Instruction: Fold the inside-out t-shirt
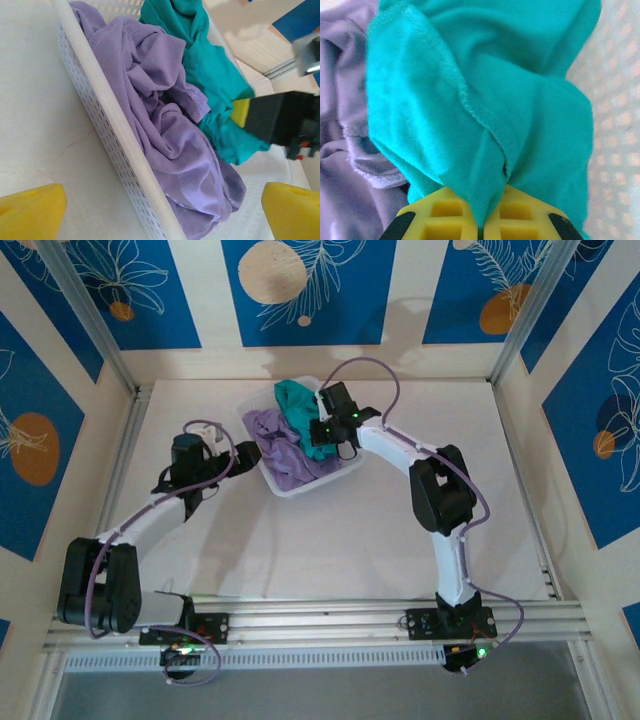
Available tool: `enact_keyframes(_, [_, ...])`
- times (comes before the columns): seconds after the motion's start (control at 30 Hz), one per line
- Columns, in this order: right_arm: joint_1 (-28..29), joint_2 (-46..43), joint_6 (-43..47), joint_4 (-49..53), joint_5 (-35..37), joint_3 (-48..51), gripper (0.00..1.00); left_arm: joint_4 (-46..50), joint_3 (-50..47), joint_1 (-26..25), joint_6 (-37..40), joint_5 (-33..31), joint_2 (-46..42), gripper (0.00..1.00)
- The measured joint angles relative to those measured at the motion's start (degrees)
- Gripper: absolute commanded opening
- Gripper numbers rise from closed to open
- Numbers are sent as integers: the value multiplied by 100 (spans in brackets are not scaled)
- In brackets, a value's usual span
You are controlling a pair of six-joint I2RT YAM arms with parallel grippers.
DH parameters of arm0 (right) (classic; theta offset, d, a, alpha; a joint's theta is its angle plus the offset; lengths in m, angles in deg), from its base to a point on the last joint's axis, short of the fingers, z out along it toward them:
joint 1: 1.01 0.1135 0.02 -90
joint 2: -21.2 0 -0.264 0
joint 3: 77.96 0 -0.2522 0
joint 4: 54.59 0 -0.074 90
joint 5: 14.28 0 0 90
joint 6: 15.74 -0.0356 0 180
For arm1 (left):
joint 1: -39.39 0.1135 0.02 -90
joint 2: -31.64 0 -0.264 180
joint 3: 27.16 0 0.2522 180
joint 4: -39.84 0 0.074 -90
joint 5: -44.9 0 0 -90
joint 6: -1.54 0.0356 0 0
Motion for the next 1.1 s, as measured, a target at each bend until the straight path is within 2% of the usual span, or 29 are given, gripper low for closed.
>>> enact_keyframes(0.17, [-37,-911,4,166,-133,-17,0,439,127,-168,83,-203,103,91])
enact_keyframes(0.43, [-227,-3128,101,186,-184,-302,0,1093,1038,-463,437,-437,1172,54])
enact_keyframes(0.5, [-422,-3569,164,197,-162,-345,0,1250,1270,-549,520,-461,1458,42])
enact_keyframes(0.63, [-879,-4172,291,372,-57,-201,0,1580,1626,-629,678,-667,1799,29])
enact_keyframes(0.77, [-1482,-4758,332,586,-59,540,0,2133,2124,-614,892,-1322,1969,18])
enact_keyframes(0.9, [-2059,-5213,313,809,-105,1543,0,2828,2710,-433,1528,-2177,2201,17])
enact_keyframes(0.97, [-2273,-5368,308,896,-133,1980,0,3154,2981,-254,1823,-2577,2304,20])
enact_keyframes(1.0, [-2352,-5438,306,935,-153,2170,0,3311,3128,-111,1930,-2802,2365,25])
enact_keyframes(1.1, [-2514,-5639,267,1012,-240,2656,0,3646,3458,319,2151,-3429,2435,49])
